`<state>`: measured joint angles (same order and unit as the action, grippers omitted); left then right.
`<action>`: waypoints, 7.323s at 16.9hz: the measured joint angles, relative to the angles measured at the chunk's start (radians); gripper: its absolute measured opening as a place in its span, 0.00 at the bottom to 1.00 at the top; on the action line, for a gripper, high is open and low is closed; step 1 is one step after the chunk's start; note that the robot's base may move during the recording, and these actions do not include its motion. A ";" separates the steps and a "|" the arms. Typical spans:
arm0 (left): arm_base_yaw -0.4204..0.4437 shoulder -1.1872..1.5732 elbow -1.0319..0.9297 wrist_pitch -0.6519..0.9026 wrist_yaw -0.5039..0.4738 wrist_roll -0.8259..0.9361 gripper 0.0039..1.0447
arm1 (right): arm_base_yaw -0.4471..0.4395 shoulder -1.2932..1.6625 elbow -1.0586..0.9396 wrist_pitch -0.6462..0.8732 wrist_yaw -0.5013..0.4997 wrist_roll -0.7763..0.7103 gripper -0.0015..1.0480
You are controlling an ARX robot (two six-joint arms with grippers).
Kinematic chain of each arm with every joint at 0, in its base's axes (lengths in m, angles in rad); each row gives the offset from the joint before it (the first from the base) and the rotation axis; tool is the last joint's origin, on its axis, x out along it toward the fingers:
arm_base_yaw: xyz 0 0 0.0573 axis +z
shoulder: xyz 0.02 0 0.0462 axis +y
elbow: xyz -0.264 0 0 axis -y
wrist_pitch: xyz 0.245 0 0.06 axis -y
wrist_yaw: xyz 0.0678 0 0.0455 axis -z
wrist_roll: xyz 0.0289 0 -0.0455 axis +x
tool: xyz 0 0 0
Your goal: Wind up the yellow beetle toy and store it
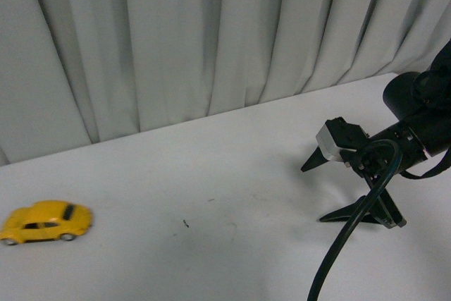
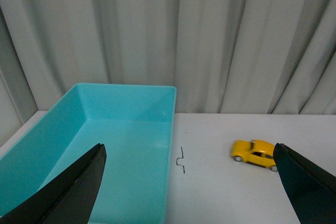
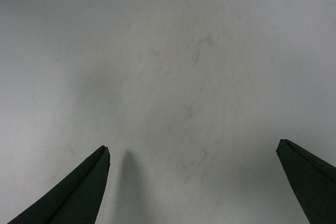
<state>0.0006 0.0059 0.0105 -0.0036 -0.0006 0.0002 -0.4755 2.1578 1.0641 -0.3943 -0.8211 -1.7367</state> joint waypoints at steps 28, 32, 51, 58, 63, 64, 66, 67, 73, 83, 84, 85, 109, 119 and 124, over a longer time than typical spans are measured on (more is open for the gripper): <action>0.000 0.000 0.000 0.000 0.000 0.000 0.94 | 0.475 -1.779 -0.950 0.658 0.821 1.719 0.02; 0.000 0.000 0.000 0.000 0.000 0.000 0.94 | 0.475 -1.857 -0.995 0.627 0.821 1.720 0.02; 0.000 0.000 0.000 0.000 0.000 0.000 0.94 | 0.475 -2.155 -1.053 0.390 0.821 1.722 0.57; -0.027 0.103 0.091 -0.244 -0.071 -0.098 0.94 | 0.475 -2.155 -1.053 0.390 0.822 1.722 0.93; -0.049 0.637 0.377 -0.080 -0.109 -0.307 0.94 | 0.475 -2.155 -1.053 0.390 0.821 1.722 0.94; -0.055 0.808 0.424 0.034 -0.098 -0.277 0.94 | 0.475 -2.155 -1.053 0.390 0.823 1.722 0.94; -0.070 1.134 0.597 0.171 -0.055 -0.178 0.94 | 0.475 -2.155 -1.053 0.390 0.821 1.722 0.94; -0.076 1.238 0.674 0.179 -0.054 -0.127 0.94 | 0.475 -2.155 -1.053 0.390 0.821 1.722 0.94; -0.106 1.785 1.154 -0.023 0.022 0.548 0.94 | 0.475 -2.155 -1.053 0.390 0.822 1.722 0.94; -0.204 2.095 1.650 -0.536 0.010 1.369 0.94 | 0.475 -2.155 -1.053 0.390 0.821 1.722 0.94; -0.209 2.126 1.680 -0.583 -0.005 1.447 0.94 | 0.475 -2.155 -1.053 0.390 0.821 1.722 0.94; -0.209 2.147 1.705 -0.615 -0.024 1.493 0.94 | 0.475 -2.155 -1.053 0.390 0.821 1.722 0.94; -0.187 2.505 1.943 -0.658 -0.191 1.281 0.48 | 0.475 -2.155 -1.053 0.390 0.821 1.722 0.94; -0.257 2.381 1.859 -0.676 0.128 1.470 0.39 | 0.475 -2.155 -1.053 0.390 0.821 1.722 0.94; -0.257 2.235 1.804 -0.652 0.226 1.401 0.39 | 0.475 -2.155 -1.053 0.390 0.822 1.722 0.94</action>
<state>-0.2562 2.2414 1.8141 -0.6556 0.2256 1.4010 -0.0002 0.0032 0.0109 -0.0040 0.0006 -0.0147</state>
